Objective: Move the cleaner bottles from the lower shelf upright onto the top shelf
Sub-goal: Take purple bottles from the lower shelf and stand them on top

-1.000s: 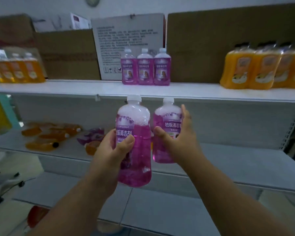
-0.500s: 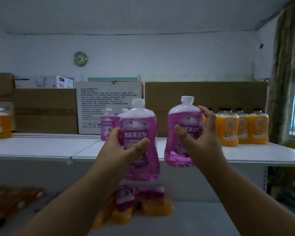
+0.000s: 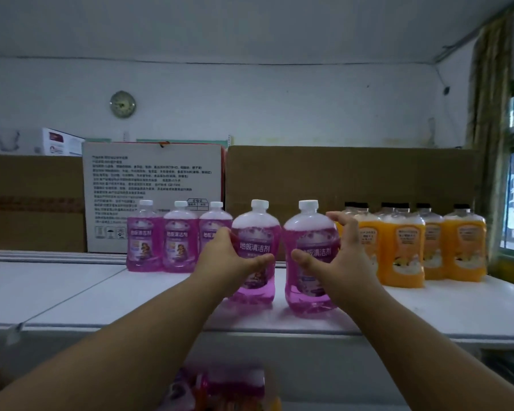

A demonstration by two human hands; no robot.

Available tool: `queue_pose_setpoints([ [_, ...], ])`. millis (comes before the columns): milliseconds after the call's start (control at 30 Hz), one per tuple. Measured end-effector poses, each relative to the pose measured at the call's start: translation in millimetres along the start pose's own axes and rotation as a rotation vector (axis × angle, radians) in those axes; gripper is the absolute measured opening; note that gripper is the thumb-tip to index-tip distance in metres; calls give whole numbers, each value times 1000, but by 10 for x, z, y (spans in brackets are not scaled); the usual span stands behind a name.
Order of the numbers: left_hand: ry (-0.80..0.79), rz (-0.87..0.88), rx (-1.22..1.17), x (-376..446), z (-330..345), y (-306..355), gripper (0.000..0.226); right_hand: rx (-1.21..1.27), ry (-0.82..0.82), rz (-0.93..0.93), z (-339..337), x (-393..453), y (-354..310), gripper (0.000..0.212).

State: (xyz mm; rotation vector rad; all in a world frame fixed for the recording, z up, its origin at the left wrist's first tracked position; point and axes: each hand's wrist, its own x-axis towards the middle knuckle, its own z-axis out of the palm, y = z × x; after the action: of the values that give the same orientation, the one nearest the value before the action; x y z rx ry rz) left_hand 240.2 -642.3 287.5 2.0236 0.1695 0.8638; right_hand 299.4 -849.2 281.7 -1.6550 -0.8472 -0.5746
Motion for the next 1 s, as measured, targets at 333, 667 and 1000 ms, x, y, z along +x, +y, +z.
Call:
queue_pose_setpoints([
  [333, 99, 555, 600, 199, -150, -97, 112, -219, 1, 47, 207, 125, 148, 86],
  [667, 45, 631, 863, 776, 27, -84, 94, -550, -33, 38, 226, 355, 164, 90],
  [1000, 120, 633, 1035, 1163, 265, -297, 95, -699, -7, 61, 343, 498, 232, 90],
])
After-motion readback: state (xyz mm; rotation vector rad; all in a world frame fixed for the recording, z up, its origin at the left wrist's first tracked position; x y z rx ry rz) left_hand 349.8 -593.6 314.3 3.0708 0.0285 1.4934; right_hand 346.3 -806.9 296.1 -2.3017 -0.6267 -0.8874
